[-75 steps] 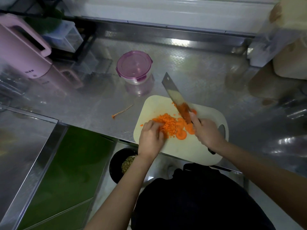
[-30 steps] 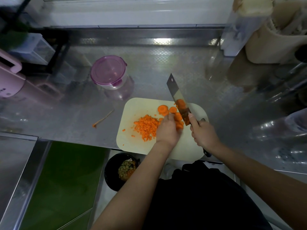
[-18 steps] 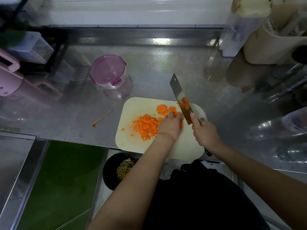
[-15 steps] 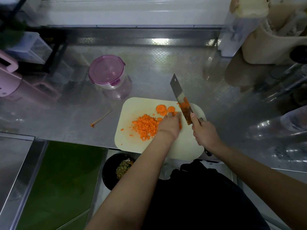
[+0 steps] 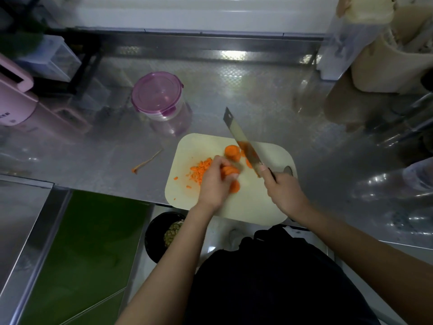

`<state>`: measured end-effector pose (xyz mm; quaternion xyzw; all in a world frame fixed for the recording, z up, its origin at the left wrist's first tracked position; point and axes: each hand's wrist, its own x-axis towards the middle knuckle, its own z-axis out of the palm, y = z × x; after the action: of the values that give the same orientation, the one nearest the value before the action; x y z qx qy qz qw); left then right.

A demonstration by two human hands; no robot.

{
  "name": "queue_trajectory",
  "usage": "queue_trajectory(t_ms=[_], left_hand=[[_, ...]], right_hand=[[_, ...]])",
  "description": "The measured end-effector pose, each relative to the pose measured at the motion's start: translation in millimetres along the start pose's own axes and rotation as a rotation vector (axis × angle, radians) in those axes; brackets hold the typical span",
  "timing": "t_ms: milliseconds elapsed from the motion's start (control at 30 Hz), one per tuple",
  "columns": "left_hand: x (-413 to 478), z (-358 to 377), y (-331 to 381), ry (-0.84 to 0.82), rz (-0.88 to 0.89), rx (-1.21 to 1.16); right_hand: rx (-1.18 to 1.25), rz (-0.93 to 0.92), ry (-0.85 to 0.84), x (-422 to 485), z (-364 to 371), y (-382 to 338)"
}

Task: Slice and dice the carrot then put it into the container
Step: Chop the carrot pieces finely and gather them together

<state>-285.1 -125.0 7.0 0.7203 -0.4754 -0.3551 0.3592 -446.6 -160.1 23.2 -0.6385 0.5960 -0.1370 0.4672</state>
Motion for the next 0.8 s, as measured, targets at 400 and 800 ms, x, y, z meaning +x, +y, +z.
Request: queue_trajectory(t_ms=[400,800], left_hand=[[-41,-61,-54,0.450,-0.296,-0.197],[-52,-61,-50,0.459,-0.342,-0.191]], right_hand=[[0.125,0.056,-0.395,-2,87,-49],[-0.095,0.007,-0.395,-3,105,-37]])
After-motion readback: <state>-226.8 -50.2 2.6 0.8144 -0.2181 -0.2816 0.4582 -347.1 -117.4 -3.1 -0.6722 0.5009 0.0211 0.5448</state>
